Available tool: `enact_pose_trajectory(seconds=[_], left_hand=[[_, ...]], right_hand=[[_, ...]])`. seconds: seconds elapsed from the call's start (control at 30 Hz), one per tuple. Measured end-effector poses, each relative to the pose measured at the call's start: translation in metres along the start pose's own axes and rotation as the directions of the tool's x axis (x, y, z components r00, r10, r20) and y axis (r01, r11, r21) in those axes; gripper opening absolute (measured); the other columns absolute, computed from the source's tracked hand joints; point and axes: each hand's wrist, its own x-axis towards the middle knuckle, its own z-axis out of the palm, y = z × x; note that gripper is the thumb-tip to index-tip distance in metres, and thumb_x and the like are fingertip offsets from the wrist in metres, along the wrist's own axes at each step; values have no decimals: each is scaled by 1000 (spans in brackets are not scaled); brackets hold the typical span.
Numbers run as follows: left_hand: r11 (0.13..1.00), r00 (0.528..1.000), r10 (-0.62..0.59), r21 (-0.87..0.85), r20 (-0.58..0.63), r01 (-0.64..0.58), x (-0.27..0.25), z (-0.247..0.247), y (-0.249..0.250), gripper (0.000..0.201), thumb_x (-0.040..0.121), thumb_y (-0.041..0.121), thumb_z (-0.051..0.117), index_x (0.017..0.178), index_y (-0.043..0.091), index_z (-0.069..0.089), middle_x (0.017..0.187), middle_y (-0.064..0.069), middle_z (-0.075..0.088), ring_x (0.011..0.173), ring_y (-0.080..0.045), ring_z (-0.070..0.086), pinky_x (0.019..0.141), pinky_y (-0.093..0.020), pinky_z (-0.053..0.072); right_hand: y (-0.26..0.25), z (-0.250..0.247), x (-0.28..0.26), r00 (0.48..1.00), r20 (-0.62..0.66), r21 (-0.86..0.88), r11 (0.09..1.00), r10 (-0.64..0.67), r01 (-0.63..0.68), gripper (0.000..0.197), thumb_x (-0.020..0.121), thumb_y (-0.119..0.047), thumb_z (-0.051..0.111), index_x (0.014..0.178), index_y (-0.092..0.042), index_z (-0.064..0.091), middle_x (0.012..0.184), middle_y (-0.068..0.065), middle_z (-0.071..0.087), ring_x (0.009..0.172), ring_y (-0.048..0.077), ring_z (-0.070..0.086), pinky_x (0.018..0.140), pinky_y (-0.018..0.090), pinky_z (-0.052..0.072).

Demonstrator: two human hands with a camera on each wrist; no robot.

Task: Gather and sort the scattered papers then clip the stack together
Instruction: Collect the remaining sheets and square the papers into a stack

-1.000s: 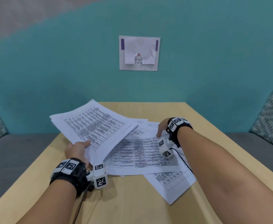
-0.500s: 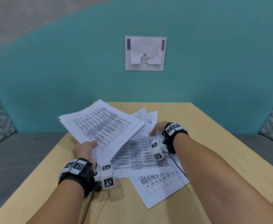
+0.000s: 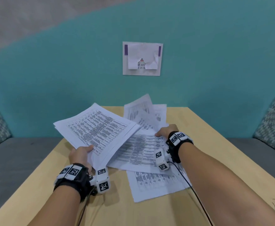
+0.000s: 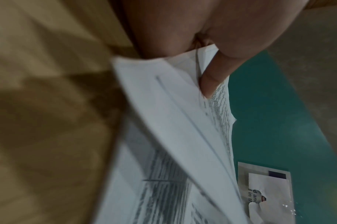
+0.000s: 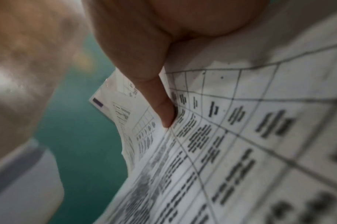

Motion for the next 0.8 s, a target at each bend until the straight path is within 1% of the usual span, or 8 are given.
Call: enact_pose_trajectory(seconds=[0.17,0.23,0.3,0.4,0.53,0.63,0.7,0.8], left_hand=[[997,992,-67,39,105,64,-3,-2,1,48,90,-9,64,136,7,62,126,-17,73,111,-45,70,97,-70,52],[993,984,-90,91,156,76,-3,-1,-1,48,91,-6,64,136,9,62,127,-17,73,112,-47,70,96,-73,50],[987,972,-110,137,206,83,-8,3,1,48,88,-6,65,135,8,62,125,-18,73,109,-49,70,94,-76,50],[983,979,-96,170,179,65,-11,6,2,51,81,-7,70,131,5,62,122,-19,73,106,-48,70,95,-74,49],[990,984,-67,134,168,44,1,5,1,68,66,-3,74,131,8,61,128,-18,69,111,-47,66,101,-69,47],[985,983,-28,173,179,-3,-15,10,6,66,73,-4,72,136,4,55,135,-6,57,120,-30,54,106,-47,37],[976,978,-26,219,205,-20,-23,12,5,61,80,-6,66,139,1,54,132,-6,56,119,-28,52,105,-44,37],[976,977,4,213,214,-50,-27,12,5,46,81,-12,60,126,-4,62,113,-7,65,107,-31,59,84,-32,47]], right_hand=[[6,-58,-2,976,-217,353,934,33,47,58,79,-8,83,129,4,57,122,12,66,102,31,62,88,34,49],[4,-77,-6,959,-277,475,876,65,78,72,77,-14,84,138,4,50,129,10,63,114,31,61,92,34,47],[2,-92,-10,939,-331,558,822,95,114,93,74,-19,86,150,0,37,145,12,54,127,32,56,105,40,46],[-4,-111,-16,911,-396,632,754,116,178,103,69,-23,88,152,1,32,150,12,49,131,31,53,111,45,43],[-16,-129,-19,915,-379,707,680,135,193,113,48,-35,91,146,-4,46,143,10,55,121,33,59,104,50,48],[-21,-136,0,944,-306,722,677,127,143,117,30,-40,94,137,-10,57,135,9,59,112,36,61,92,50,53],[-32,-133,-10,971,-226,741,661,78,120,102,35,-35,95,129,-11,64,131,9,59,110,38,59,84,54,54],[-51,-124,-42,991,-131,771,625,-26,118,67,56,-20,93,118,-9,67,135,6,55,116,37,56,95,66,46]])
